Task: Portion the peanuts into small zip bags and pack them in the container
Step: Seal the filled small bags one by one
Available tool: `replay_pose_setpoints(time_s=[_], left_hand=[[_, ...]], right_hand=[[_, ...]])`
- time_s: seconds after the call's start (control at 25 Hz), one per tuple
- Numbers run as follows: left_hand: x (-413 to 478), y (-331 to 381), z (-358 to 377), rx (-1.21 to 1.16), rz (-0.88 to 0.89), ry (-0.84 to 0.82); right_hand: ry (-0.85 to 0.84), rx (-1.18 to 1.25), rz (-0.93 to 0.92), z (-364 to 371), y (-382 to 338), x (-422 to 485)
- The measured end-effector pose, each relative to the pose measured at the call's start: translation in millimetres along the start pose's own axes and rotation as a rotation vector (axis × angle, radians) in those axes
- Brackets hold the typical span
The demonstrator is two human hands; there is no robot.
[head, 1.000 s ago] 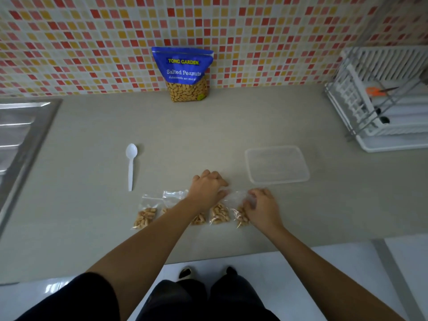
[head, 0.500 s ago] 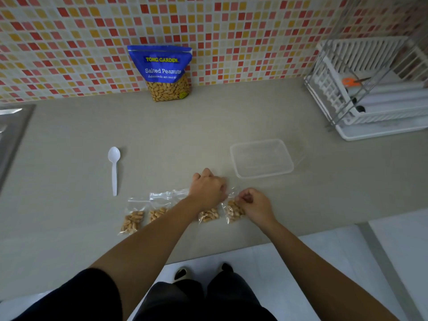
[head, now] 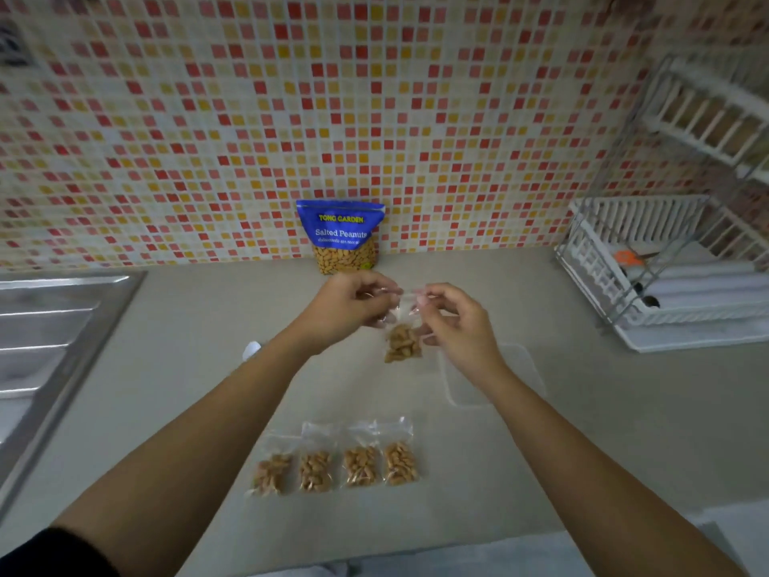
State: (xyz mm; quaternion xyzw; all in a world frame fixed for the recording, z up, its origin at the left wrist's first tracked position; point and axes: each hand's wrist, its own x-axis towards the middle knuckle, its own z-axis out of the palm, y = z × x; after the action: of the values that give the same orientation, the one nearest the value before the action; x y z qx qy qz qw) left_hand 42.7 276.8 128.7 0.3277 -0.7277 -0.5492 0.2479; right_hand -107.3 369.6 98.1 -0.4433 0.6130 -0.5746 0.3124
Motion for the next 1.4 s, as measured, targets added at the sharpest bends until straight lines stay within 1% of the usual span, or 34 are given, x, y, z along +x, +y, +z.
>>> replay_pose_setpoints(time_s=[0.08,0.16,0.24,0.36,0.48,0.64,0.8,1.0,1.12,1.24,1.4], left_hand=[[0.9,25.5,-23.2,0.059,0.084,0.056],[1.9,43.7,-44.7,0.187,0.152,0.103],[-0.1,59.2,-66.8,0.336,0.215,0.155],[-5.0,74.0,-89.2,0.584,0.322,0.178],[-8.2,77.0,-100.4,0.714,0.38,0.204],[-11.0,74.0,-99.9,0.737,0.412,0.231],[-12.1,71.0,-90.8,0.745,0.422,0.268],[-9.4,67.3,-88.7,0.583,0.375,0.252],[-7.9,62.7,-90.2,0.552,0.347,0.231],[-6.9,59.7,-91.6,0.513,0.312,0.231],[-7.0,55.5,-95.4,0.476,0.238,0.231]], right_hand=[[0.019,-0.021,-0.144,13.1,-29.7,19.8],[0.023,-0.04,-0.245,23.8,-51.4,35.3],[-0.003,-0.034,-0.29,33.4,-69.3,47.8],[-0.093,-0.102,-0.332,45.8,-88.7,59.5],[-0.161,-0.158,-0.362,54.4,-103.0,62.9],[-0.18,-0.253,-0.409,54.5,-111.8,59.5],[-0.131,-0.332,-0.468,57.0,-110.0,53.2],[-0.078,-0.233,-0.409,58.0,-107.4,47.9],[-0.044,-0.186,-0.382,58.7,-102.1,43.9],[-0.015,-0.164,-0.394,59.8,-98.7,39.5],[-0.025,-0.138,-0.395,61.9,-96.6,33.7]])
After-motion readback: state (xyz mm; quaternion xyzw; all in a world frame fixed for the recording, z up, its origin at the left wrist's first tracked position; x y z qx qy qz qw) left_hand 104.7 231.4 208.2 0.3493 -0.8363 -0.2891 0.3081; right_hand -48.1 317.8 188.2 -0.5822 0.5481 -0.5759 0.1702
